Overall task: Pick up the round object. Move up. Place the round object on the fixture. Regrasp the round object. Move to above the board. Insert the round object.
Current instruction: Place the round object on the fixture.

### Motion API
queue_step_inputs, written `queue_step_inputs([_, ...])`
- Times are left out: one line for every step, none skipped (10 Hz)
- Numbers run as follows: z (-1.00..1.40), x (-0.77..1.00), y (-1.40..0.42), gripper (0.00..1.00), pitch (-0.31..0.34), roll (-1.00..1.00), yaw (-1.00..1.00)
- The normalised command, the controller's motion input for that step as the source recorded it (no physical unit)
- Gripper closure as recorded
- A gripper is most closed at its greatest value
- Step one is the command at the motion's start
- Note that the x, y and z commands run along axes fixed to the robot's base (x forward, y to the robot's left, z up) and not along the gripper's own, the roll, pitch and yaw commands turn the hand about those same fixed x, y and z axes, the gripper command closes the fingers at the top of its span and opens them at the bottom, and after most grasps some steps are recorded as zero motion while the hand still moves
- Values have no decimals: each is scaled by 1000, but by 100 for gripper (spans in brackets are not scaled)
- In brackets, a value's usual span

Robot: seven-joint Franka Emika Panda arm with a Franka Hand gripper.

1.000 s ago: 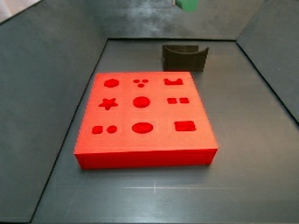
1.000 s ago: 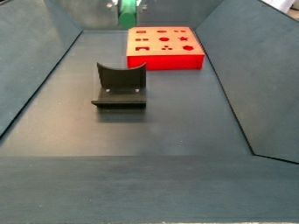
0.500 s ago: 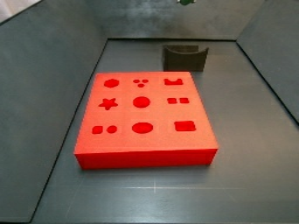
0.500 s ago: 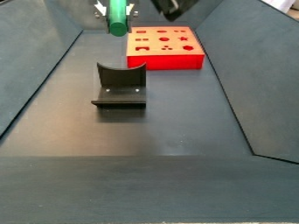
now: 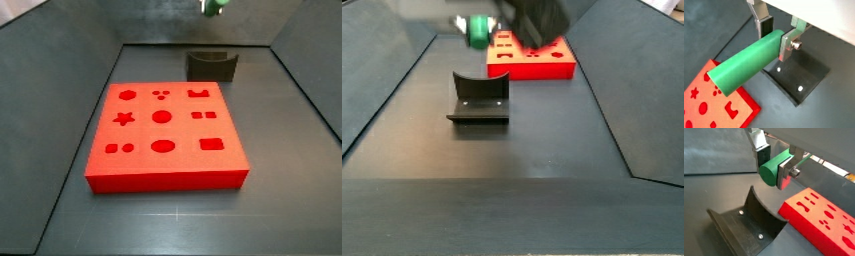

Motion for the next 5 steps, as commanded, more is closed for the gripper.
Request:
queue_step_inputs([-1000,123,77,100,66,-1000,-189])
queue_step_inputs([-1000,127,81,100,65,-1000,-194])
queue_step_inputs([-1000,135,88,100,46,-954,-201])
queue_step_inputs([-1000,147,95,100,16,-731,-174])
queue_step_inputs([-1000,155,101,100,3,-563,-151])
